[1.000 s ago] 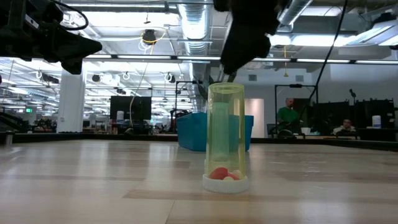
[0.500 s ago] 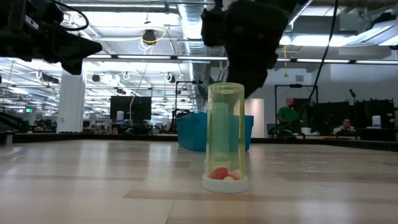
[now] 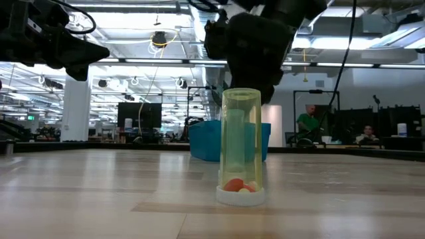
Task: Pick and place pill bottles into a basket
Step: Put the top blue pill bottle into the blue bin
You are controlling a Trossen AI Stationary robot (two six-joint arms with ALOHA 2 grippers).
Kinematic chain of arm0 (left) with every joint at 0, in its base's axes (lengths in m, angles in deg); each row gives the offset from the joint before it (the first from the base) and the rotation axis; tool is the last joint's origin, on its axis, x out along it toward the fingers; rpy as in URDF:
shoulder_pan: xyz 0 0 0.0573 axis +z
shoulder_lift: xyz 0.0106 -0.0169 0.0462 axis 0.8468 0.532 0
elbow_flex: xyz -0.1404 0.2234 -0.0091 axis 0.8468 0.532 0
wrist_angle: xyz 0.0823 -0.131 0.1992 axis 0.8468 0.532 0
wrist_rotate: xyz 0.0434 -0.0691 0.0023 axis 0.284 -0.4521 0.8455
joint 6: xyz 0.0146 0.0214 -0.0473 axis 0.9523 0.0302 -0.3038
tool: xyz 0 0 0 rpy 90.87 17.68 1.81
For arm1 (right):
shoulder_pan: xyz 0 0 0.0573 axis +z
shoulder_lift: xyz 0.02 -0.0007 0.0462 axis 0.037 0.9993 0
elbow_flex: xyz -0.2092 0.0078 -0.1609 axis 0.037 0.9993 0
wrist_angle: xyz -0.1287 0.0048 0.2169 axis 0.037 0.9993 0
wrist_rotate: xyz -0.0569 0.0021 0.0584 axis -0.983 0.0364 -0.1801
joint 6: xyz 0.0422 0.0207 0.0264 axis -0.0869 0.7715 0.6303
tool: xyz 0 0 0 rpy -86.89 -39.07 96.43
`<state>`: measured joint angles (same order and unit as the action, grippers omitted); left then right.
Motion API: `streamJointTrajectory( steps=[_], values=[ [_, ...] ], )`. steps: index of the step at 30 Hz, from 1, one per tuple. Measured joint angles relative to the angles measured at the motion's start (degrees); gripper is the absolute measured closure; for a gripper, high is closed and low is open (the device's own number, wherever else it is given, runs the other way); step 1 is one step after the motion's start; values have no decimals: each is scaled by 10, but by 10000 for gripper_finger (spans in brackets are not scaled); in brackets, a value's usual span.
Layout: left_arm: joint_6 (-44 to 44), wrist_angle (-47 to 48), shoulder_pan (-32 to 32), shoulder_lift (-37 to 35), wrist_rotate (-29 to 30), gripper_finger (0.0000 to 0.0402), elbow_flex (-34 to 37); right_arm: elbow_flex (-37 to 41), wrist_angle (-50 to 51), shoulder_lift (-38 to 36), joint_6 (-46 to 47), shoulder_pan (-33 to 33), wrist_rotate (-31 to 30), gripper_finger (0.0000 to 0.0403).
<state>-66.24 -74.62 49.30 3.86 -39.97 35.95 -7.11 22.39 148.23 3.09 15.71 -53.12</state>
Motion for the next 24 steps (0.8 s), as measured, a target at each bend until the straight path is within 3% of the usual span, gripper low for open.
streamJointTrajectory(
  steps=[13, 24],
  values=[
    [0, 0, 0, 0, 0, 393, 0, 0, -9, 1, -5, -17, 18, 321],
    [0, 0, 0, 0, 0, 393, 0, -41, -3, -86, -61, -58, 24, 311]
  ],
)
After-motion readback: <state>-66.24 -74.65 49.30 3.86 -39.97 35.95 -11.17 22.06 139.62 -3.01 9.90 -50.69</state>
